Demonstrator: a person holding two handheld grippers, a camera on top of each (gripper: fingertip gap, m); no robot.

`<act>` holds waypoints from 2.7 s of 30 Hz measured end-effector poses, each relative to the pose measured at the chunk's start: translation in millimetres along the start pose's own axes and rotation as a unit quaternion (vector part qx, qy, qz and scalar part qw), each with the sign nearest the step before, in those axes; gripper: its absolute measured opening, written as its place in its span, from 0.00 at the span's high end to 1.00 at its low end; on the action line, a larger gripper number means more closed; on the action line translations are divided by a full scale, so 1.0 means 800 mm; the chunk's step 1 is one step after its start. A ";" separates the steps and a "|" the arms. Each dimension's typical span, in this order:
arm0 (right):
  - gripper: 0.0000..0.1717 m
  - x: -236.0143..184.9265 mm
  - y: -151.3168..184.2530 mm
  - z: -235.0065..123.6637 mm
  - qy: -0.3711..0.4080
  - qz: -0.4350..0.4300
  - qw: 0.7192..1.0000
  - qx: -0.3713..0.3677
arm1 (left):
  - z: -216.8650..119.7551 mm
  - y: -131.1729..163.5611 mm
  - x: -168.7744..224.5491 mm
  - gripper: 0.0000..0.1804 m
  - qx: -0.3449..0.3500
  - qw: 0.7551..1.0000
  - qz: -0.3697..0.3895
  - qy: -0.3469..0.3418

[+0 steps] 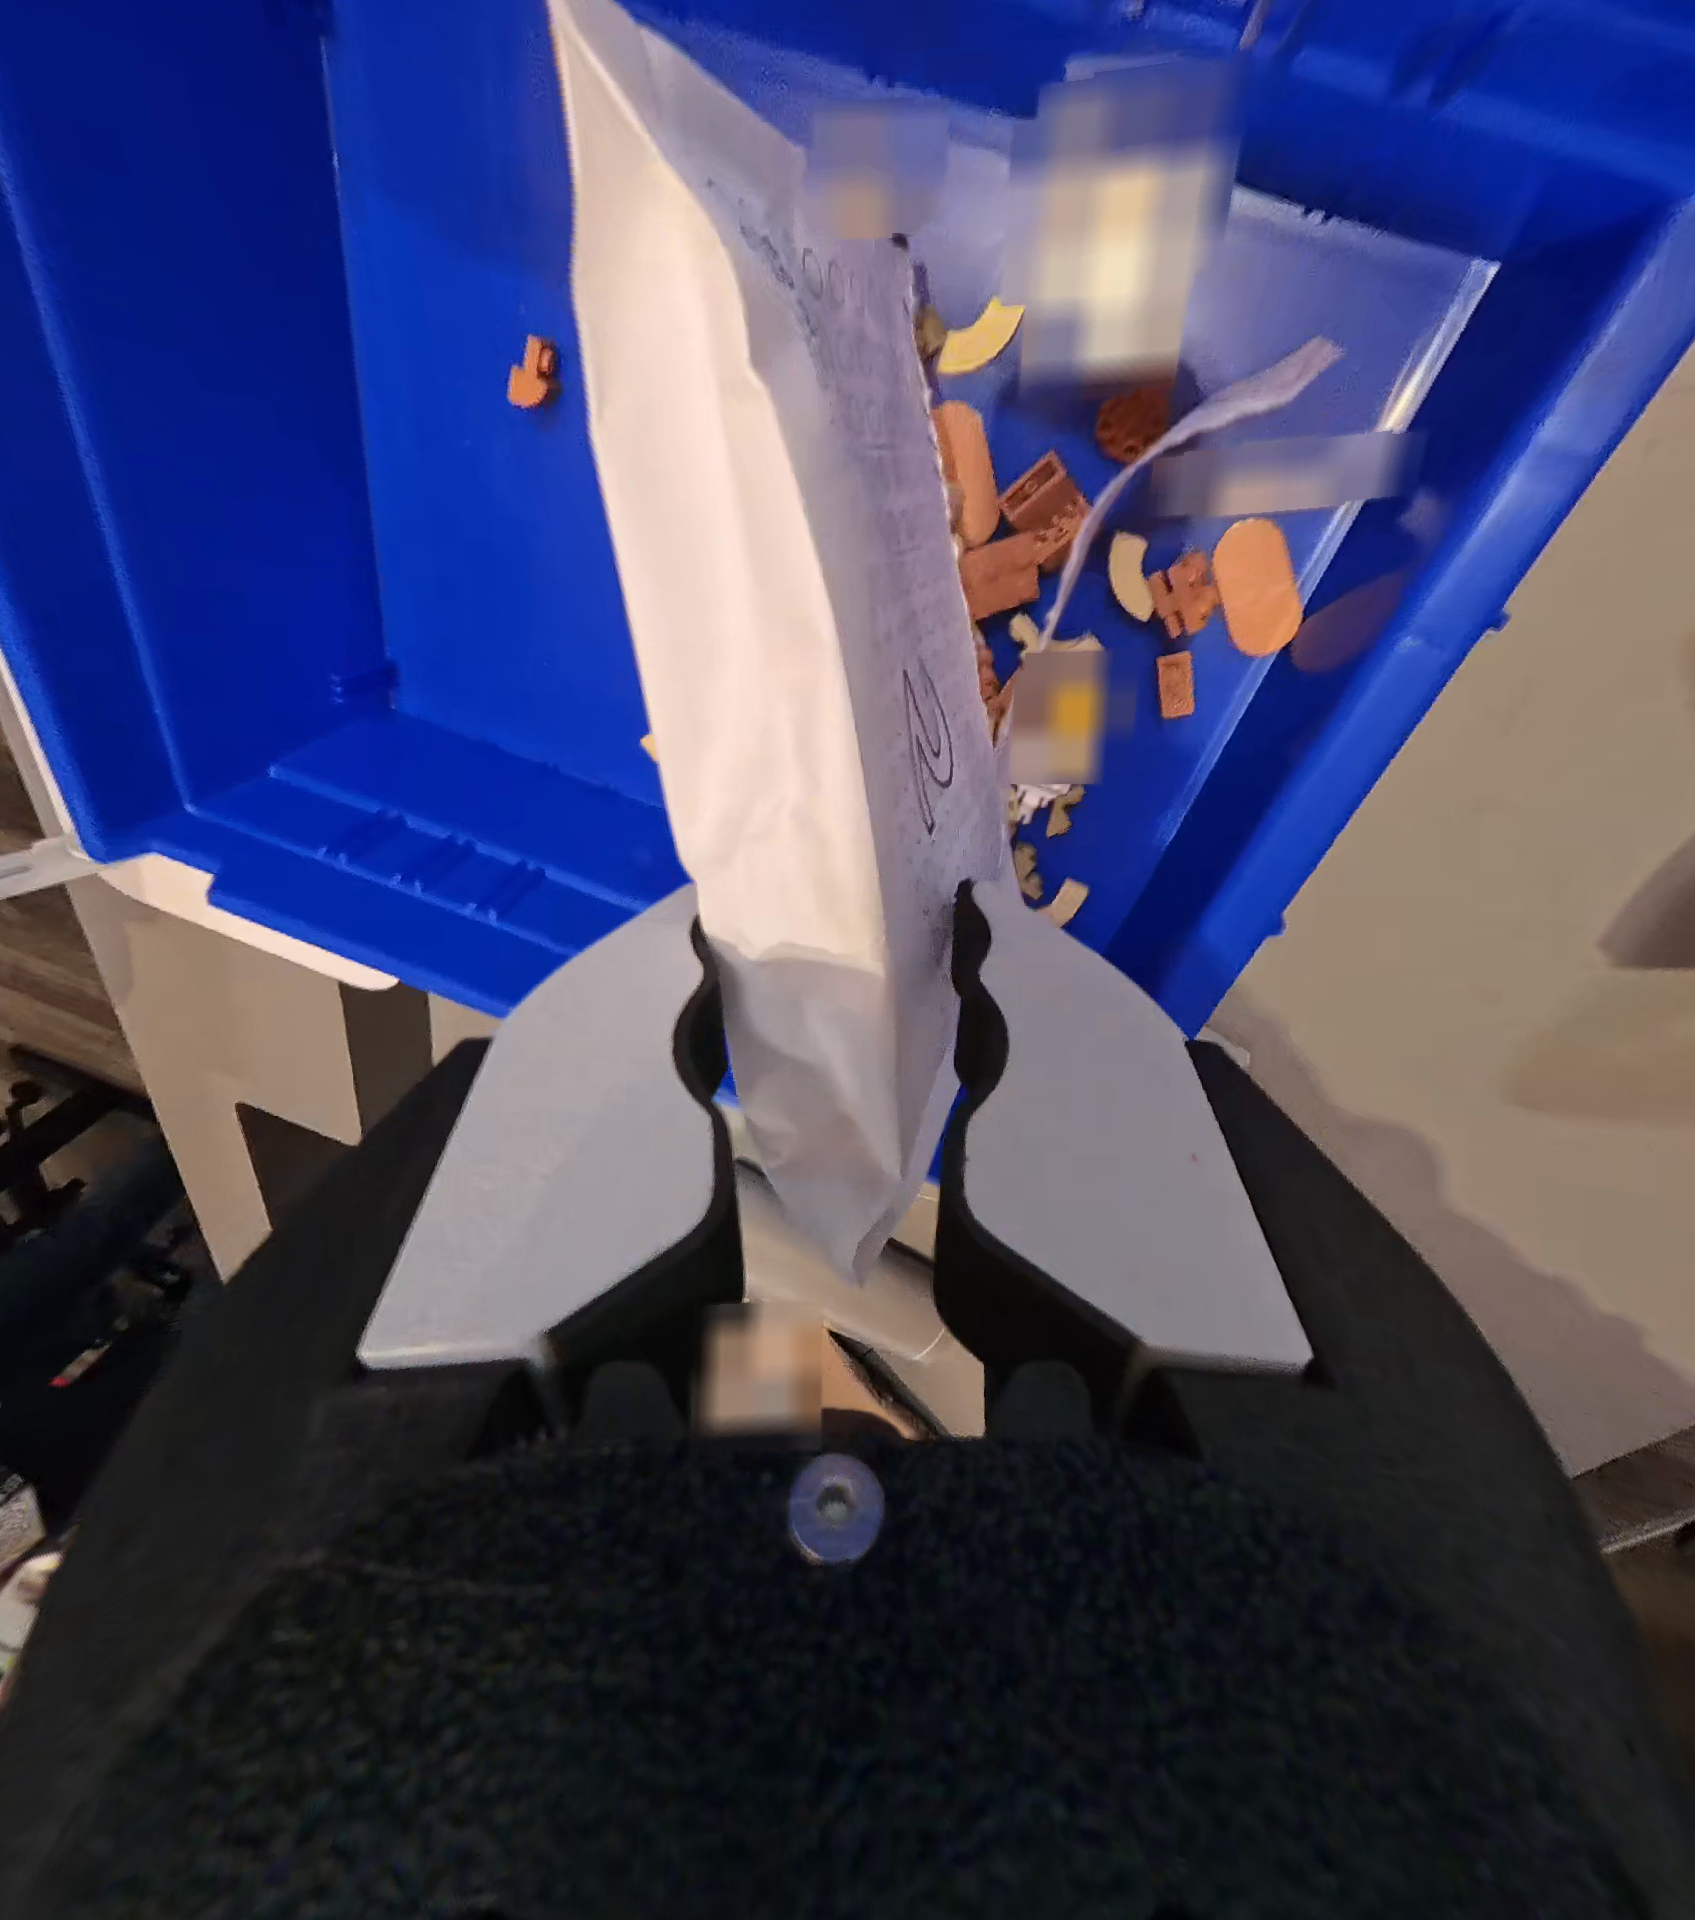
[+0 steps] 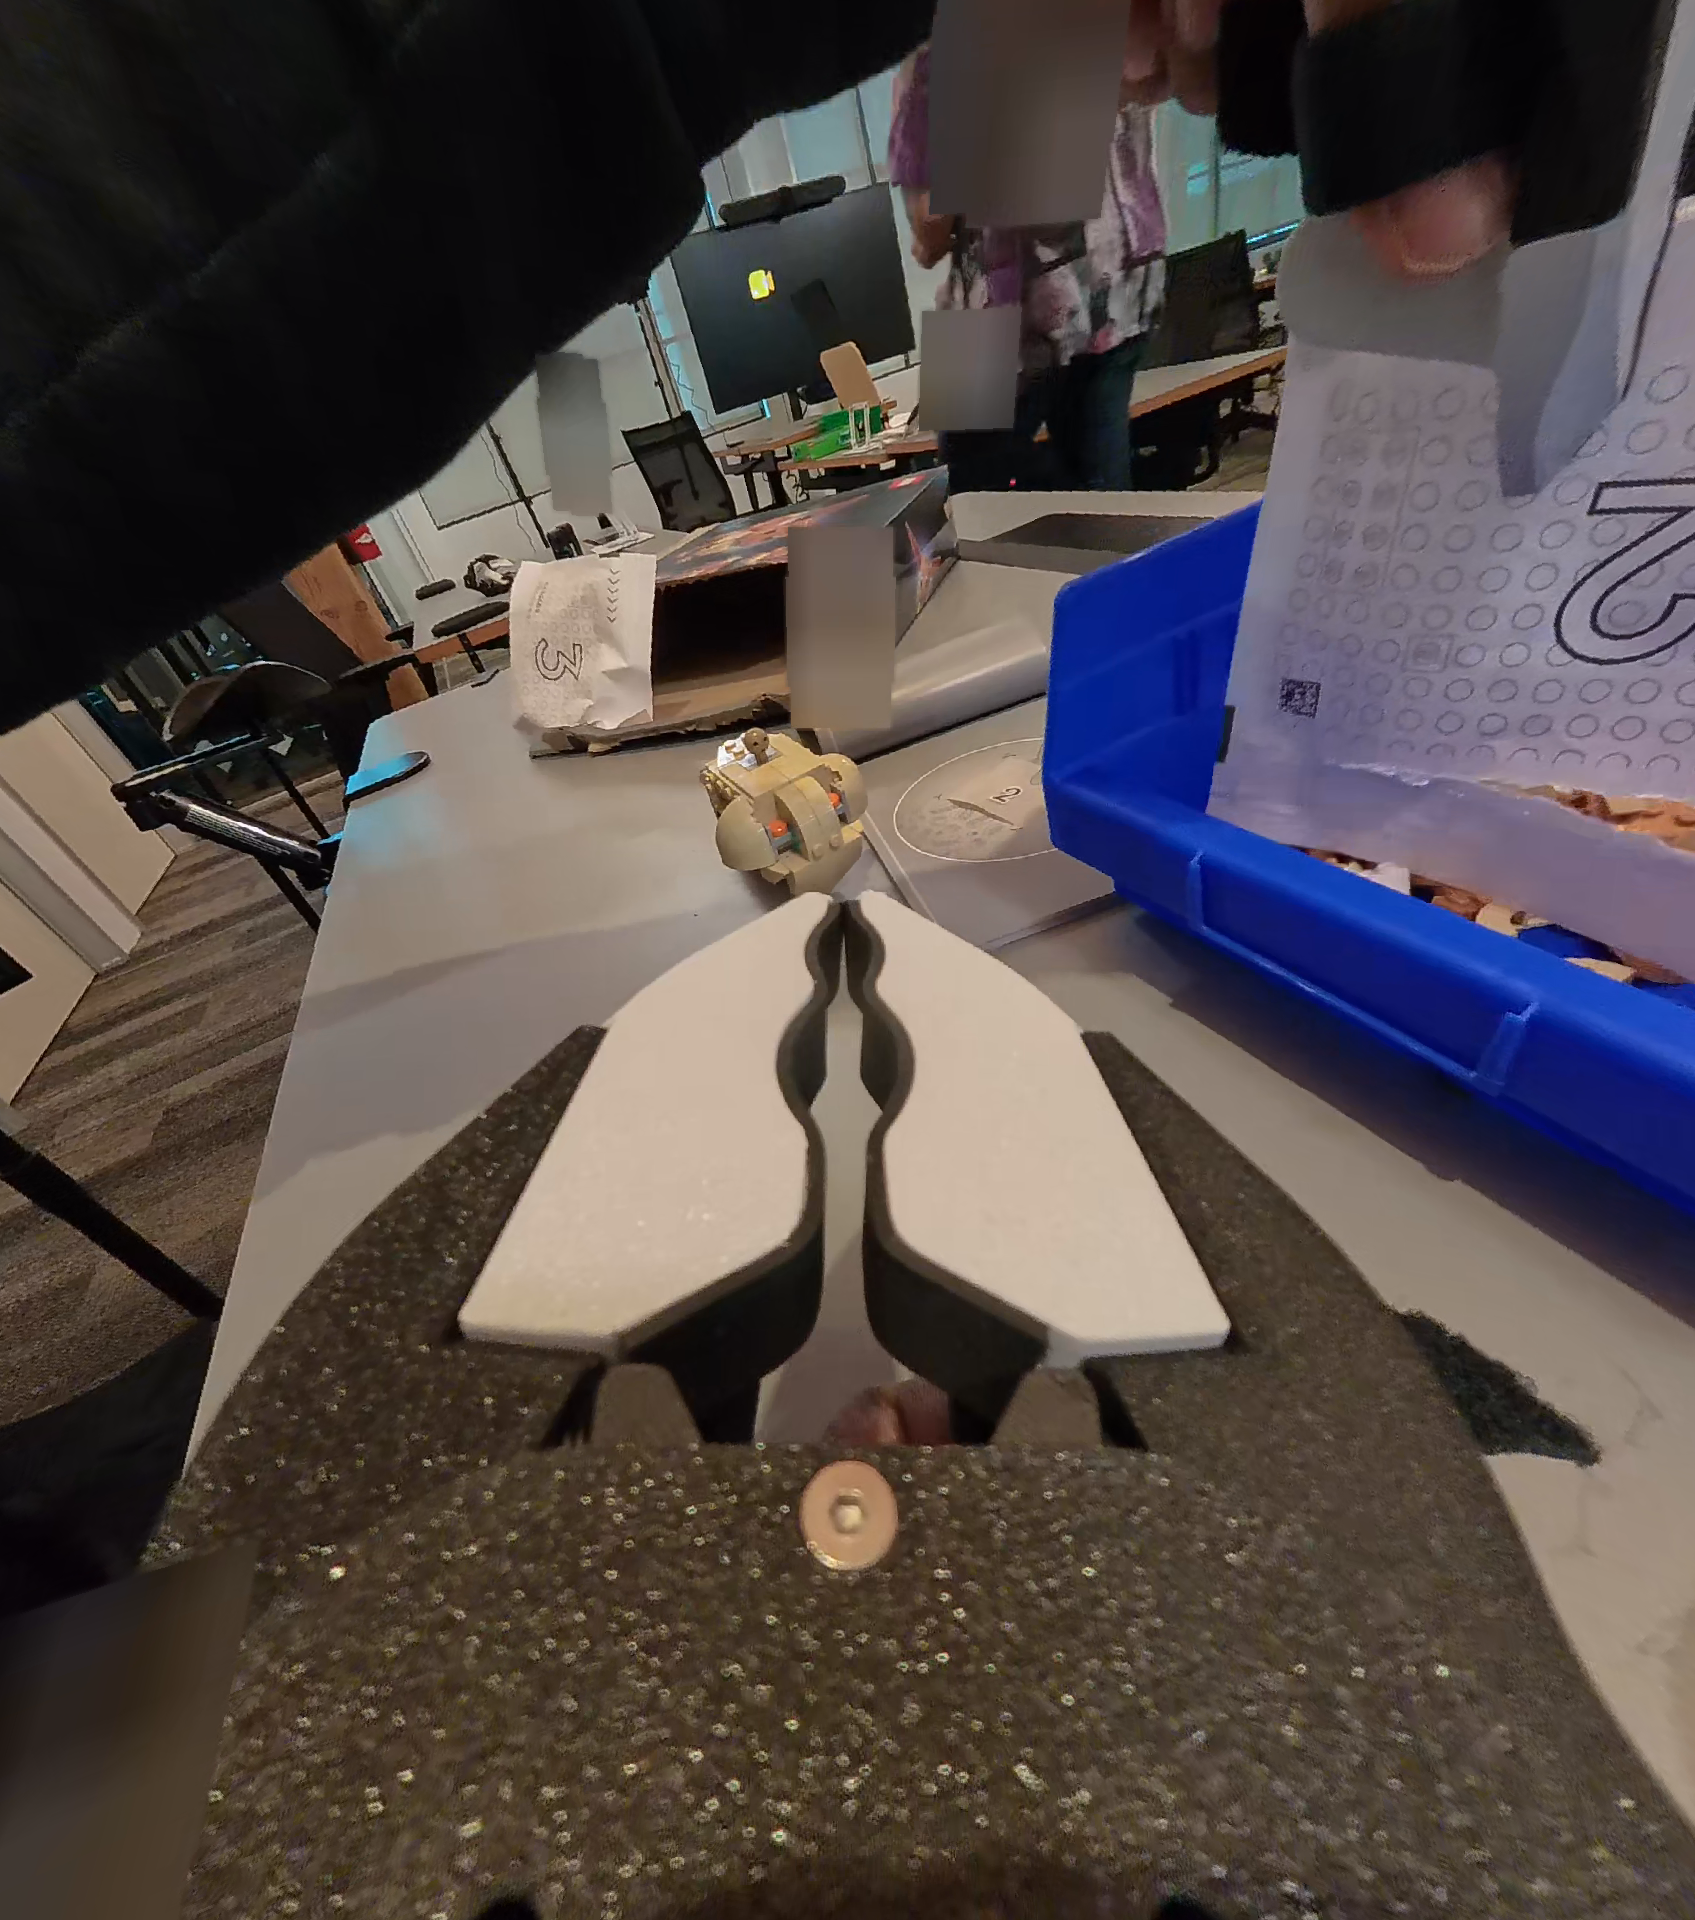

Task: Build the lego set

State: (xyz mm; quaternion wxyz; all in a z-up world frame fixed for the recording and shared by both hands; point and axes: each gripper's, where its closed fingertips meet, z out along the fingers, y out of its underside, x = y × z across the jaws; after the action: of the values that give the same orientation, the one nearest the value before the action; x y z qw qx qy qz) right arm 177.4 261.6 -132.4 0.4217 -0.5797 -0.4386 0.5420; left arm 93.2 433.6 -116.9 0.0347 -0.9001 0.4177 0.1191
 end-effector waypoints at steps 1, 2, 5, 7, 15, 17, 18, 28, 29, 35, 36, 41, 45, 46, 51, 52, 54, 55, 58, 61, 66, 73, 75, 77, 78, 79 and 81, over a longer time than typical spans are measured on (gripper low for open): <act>1.00 0.000 0.001 0.000 0.000 0.000 1.000 -0.002 | 0.000 0.004 -0.002 0.77 -0.003 1.000 -0.003 -0.003; 1.00 0.000 0.001 0.001 0.000 0.001 1.000 -0.003 | 0.000 0.008 -0.005 0.78 -0.007 1.000 -0.005 -0.007; 1.00 0.000 0.001 0.001 0.000 0.001 1.000 -0.004 | -0.002 0.019 -0.007 0.83 -0.010 1.000 -0.013 0.000; 1.00 0.001 0.001 0.001 0.000 0.001 1.000 -0.004 | -0.003 0.023 -0.006 0.86 -0.008 1.000 -0.015 0.008; 1.00 0.002 0.001 0.000 -0.001 0.007 1.000 -0.002 | -0.040 0.022 -0.017 0.89 0.021 0.999 -0.024 0.004; 1.00 0.002 0.001 0.000 -0.001 0.009 1.000 -0.003 | -0.044 0.020 -0.021 0.88 0.028 0.999 -0.024 -0.009; 1.00 0.002 0.001 0.001 -0.002 0.009 1.000 -0.003 | -0.042 0.020 -0.017 0.88 0.027 0.999 -0.020 -0.002; 1.00 0.002 0.001 0.000 -0.003 0.011 1.000 -0.003 | -0.012 0.037 -0.008 0.80 -0.007 1.000 -0.014 0.010; 1.00 0.002 0.001 0.000 -0.003 0.011 1.000 -0.003 | -0.009 0.041 -0.008 0.80 -0.014 1.000 -0.013 0.010; 1.00 0.002 0.001 0.001 -0.004 0.011 1.000 -0.004 | -0.009 0.048 -0.011 0.86 -0.018 0.999 -0.026 0.017; 1.00 0.002 0.001 0.001 -0.004 0.012 1.000 -0.004 | -0.013 0.047 -0.012 0.87 -0.010 0.999 -0.028 0.019; 1.00 0.002 0.002 0.001 -0.005 0.013 1.000 -0.005 | -0.037 0.044 -0.020 0.90 0.016 0.999 -0.035 0.015; 1.00 0.002 0.002 0.001 -0.005 0.013 1.000 -0.005 | -0.050 0.040 -0.028 0.89 0.041 0.998 -0.039 0.004; 1.00 0.002 0.002 0.001 -0.005 0.013 1.000 -0.005 | -0.055 0.035 -0.037 0.90 0.060 0.997 -0.051 -0.012; 0.99 0.001 0.002 0.001 -0.006 0.013 1.000 -0.005 | -0.071 0.025 -0.048 0.91 0.107 0.991 -0.073 -0.028; 0.99 0.001 0.002 0.001 -0.006 0.014 1.000 -0.006 | -0.069 0.024 -0.039 0.92 0.106 0.992 -0.063 -0.008; 0.99 0.001 0.002 0.001 -0.007 0.014 1.000 -0.006 | -0.069 0.031 -0.044 0.93 0.087 0.994 -0.054 -0.034; 0.99 0.001 0.002 0.001 -0.007 0.014 1.000 -0.007 | -0.073 0.027 -0.050 0.93 0.102 0.991 -0.066 -0.048; 0.99 0.001 0.002 0.002 -0.007 0.014 1.000 -0.008 | -0.068 0.024 -0.037 0.94 0.099 0.993 -0.051 -0.027; 0.99 0.001 0.002 0.001 -0.007 0.014 1.000 -0.006 | -0.066 0.016 -0.031 0.94 0.113 0.992 -0.050 -0.016; 0.99 0.001 0.002 0.001 -0.007 0.015 1.000 -0.007 | -0.071 0.007 -0.046 0.92 0.157 0.984 -0.073 -0.047; 0.99 0.001 0.002 0.001 -0.007 0.015 1.000 -0.007 | -0.032 0.022 -0.062 0.81 0.166 0.976 -0.122 -0.069; 0.99 0.001 0.002 0.001 -0.008 0.016 1.000 -0.006 | -0.027 0.026 -0.070 0.75 0.193 0.967 -0.145 -0.079; 0.99 0.001 0.002 0.001 -0.008 0.017 1.000 -0.005 | -0.038 0.029 -0.075 0.73 0.248 0.947 -0.177 -0.100; 0.99 0.001 0.001 0.001 -0.008 0.017 1.000 -0.005 | -0.048 0.032 -0.071 0.72 0.285 0.933 -0.193 -0.108; 0.99 0.001 0.002 0.001 -0.008 0.018 1.000 -0.006 | -0.059 0.034 -0.060 0.72 0.324 0.917 -0.203 -0.111; 0.99 0.001 0.002 0.001 -0.008 0.018 1.000 -0.007 | -0.085 0.042 -0.016 0.71 0.409 0.883 -0.204 -0.108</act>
State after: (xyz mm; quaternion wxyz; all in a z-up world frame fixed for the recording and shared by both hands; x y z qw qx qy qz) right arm 176.8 261.9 -134.2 0.4046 -0.5862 -0.4347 0.5511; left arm 72.4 410.1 -47.0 0.4680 -0.8529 0.2301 0.0248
